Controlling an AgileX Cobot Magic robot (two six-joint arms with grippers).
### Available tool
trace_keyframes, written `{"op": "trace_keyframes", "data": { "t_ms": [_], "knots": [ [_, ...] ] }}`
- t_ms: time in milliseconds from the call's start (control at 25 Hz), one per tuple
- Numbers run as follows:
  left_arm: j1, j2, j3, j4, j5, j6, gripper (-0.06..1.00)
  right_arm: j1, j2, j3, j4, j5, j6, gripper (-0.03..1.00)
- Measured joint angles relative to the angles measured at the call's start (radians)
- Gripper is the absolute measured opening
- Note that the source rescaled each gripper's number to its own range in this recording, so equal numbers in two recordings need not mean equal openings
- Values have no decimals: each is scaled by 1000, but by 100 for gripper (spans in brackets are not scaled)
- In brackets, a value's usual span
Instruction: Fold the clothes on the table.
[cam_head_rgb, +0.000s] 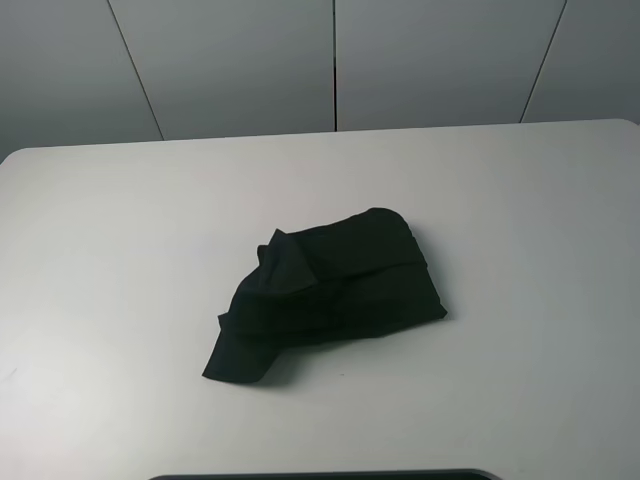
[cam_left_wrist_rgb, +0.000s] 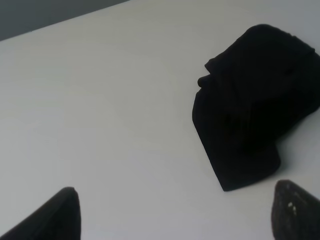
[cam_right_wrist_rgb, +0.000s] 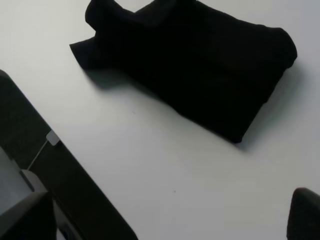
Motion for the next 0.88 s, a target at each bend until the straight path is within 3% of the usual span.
{"op": "trace_keyframes", "data": {
  "t_ms": [280, 640, 760, 880],
  "knots": [
    [0, 0, 2, 0, -7, 0, 99, 0, -205, 0, -2, 0, 0, 100],
    [0, 0, 2, -9, -7, 0, 99, -13, -233, 0, -2, 2, 0, 100],
    [17, 0, 2, -11, -7, 0, 99, -95, -233, 0, -2, 2, 6, 100],
    [79, 0, 2, -11, -7, 0, 99, -245, -233, 0, -2, 2, 6, 100]
  ]
}}
